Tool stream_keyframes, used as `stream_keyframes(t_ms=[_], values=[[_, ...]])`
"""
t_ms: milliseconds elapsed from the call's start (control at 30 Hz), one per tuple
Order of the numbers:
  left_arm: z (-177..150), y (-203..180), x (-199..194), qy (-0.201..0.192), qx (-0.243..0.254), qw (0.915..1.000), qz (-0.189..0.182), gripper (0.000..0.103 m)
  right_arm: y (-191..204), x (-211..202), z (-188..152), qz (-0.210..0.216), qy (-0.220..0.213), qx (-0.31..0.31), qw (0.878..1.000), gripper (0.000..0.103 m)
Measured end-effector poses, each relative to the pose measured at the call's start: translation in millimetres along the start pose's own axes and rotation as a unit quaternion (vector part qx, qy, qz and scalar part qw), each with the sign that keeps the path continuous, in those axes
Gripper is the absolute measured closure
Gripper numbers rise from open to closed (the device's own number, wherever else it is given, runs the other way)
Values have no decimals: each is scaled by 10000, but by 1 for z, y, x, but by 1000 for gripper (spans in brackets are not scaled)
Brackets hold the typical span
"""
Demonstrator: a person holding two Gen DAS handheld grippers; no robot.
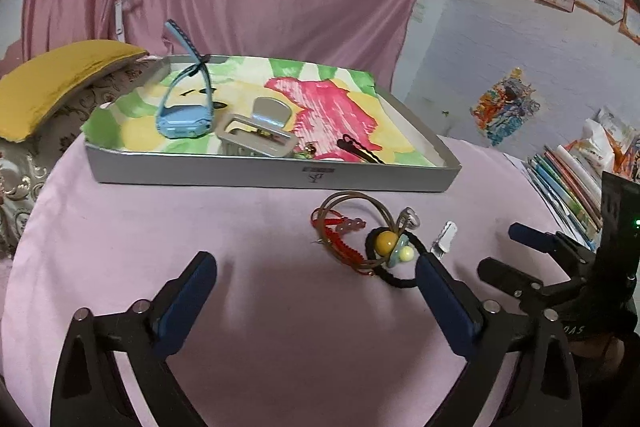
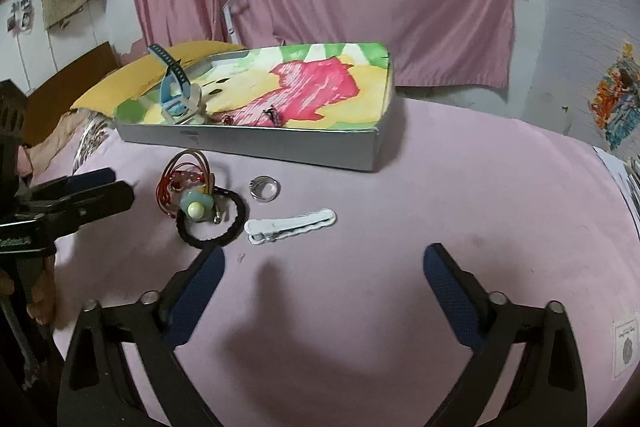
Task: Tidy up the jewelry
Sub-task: 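Reach the right tool to the white hair clip and grasp it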
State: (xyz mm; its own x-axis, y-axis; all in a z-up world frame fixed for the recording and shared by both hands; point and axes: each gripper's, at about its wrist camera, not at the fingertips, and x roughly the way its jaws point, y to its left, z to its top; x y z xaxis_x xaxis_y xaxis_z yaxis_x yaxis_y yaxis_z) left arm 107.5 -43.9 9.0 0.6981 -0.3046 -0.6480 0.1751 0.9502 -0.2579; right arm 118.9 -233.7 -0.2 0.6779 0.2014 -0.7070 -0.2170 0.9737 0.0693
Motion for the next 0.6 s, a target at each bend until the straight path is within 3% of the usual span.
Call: stream_keyframes(t_ms=[167,233,300,367,600], values=[[9,-3,9,118,95,9998,-106,30,11,8,4,73,206,-253,9994,22],[14,-2,10,101,110,9998,-142,34,13,10,5,86,260,-339,9991,28],[20,-1,12,88,130,9997,-181,39,15,13,7,117,329,-378,9987,44],[25,1,15,115,134,9996,-230,45,16,15,9,142,366,-386,9985,50],[40,1,32,339,223,9982,-438,51,24,24,14,281,468,-473,9974,50]])
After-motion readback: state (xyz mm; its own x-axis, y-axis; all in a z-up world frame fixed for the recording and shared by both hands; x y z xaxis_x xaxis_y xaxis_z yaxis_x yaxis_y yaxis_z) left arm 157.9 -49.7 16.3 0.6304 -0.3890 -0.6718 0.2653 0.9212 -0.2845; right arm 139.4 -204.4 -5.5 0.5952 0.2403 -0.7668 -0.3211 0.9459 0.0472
